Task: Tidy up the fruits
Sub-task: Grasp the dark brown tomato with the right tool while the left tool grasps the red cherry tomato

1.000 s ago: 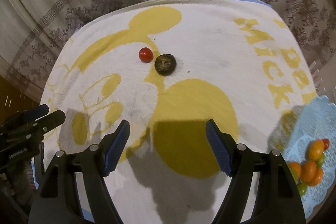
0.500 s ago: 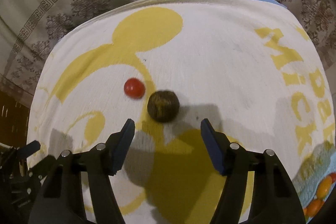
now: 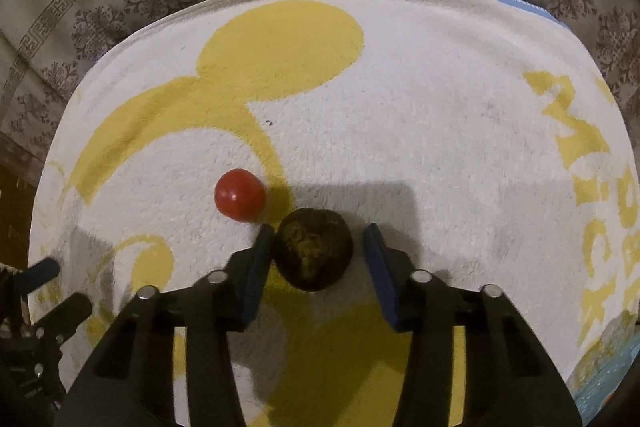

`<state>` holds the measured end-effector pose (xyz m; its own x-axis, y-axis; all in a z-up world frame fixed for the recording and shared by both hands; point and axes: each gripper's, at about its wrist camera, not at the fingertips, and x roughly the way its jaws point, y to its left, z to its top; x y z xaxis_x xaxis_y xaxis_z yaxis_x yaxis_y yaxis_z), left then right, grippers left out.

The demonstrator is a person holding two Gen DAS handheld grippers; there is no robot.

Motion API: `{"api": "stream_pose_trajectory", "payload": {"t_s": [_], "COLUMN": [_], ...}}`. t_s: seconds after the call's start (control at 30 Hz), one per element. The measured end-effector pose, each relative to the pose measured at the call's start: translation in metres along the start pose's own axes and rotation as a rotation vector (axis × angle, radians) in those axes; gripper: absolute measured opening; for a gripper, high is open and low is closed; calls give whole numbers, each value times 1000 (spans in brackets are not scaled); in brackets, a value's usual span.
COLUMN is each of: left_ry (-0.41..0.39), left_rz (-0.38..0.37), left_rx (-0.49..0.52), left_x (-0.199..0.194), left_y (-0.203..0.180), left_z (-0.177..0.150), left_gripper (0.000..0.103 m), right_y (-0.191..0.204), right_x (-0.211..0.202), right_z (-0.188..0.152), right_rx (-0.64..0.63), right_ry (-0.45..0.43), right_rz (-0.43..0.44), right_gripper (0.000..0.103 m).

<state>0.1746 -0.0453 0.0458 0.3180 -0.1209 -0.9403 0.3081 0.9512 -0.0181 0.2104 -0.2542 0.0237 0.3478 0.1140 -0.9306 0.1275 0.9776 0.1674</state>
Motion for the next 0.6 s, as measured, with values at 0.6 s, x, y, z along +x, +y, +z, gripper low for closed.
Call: {"api": "stream_pose_trajectory", "payload": {"t_s": [0.6], "left_ry": [-58], "left_rz": [-105], "left_rx": [130], "left_x": [37], "left_y": [-71], "left_z": [55], "left_gripper": [69], "right_y": [-44], "right_x": [-42], "right_z": [-60], "right_rx": [145], "right_ry": [-7], "right_rz": [21], "right_gripper": [40]}}
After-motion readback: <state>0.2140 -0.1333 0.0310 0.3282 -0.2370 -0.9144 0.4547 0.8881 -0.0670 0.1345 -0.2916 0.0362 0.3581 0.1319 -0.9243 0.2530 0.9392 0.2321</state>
